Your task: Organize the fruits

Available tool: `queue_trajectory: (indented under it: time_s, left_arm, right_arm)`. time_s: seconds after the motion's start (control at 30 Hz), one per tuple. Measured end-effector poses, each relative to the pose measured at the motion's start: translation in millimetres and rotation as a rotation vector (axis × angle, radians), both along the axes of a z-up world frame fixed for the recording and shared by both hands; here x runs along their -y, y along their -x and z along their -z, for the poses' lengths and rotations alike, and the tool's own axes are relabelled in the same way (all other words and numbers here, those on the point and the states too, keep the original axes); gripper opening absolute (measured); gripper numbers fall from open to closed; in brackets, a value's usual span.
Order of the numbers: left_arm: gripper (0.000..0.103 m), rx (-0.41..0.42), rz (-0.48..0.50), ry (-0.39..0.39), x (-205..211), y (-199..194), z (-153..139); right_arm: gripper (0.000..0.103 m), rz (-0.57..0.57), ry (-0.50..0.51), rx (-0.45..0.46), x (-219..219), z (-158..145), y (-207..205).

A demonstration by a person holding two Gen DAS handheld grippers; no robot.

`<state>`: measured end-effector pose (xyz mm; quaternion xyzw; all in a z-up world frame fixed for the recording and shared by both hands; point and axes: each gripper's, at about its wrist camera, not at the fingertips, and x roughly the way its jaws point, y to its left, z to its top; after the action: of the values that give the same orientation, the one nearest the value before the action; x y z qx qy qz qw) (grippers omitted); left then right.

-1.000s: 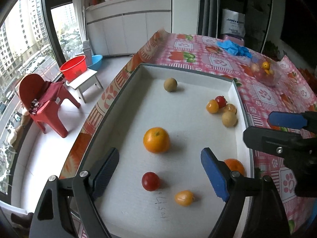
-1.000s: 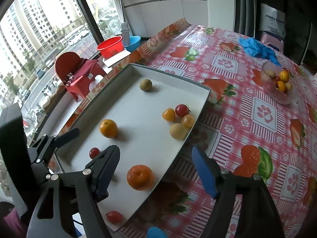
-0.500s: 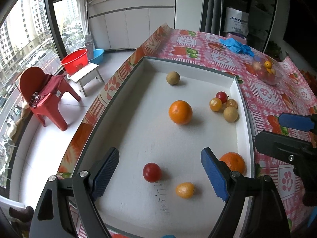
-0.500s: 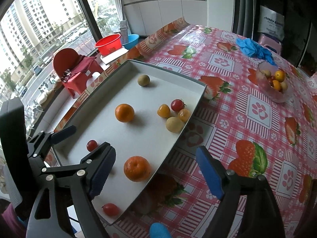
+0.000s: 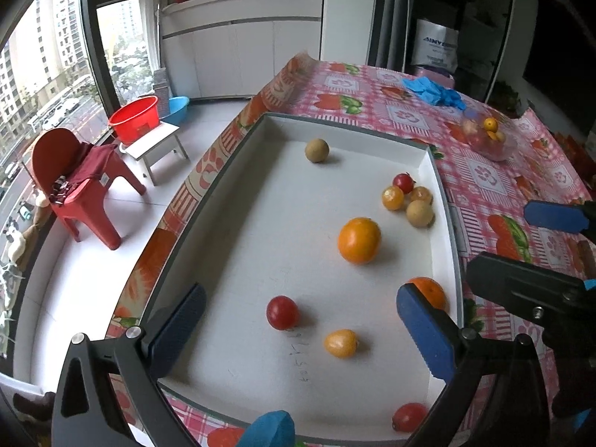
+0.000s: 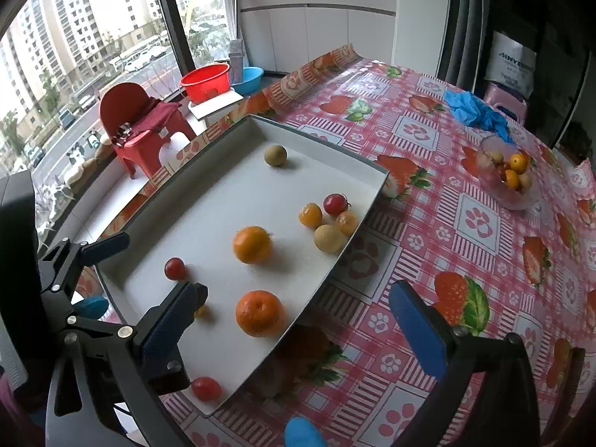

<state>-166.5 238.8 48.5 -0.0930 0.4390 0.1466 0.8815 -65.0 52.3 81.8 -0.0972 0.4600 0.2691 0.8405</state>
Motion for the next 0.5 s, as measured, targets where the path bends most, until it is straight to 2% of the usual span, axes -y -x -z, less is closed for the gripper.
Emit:
queue_trajectory:
  time_s: [0.23,0.5]
  left_arm:
    - [0.103,-0.010,-0.010,0.039,-0.4,3.7,-6.6]
    - [0.103,-0.065,-0.020,0.019,8.9,8.7,-10.3]
  right_arm:
    - [0.103,-0.022,0.015,-0.003,0.6,-4.8,7.5]
    - [0.103,-0.040,0.043,0.004,1.5,-9.2,14.8]
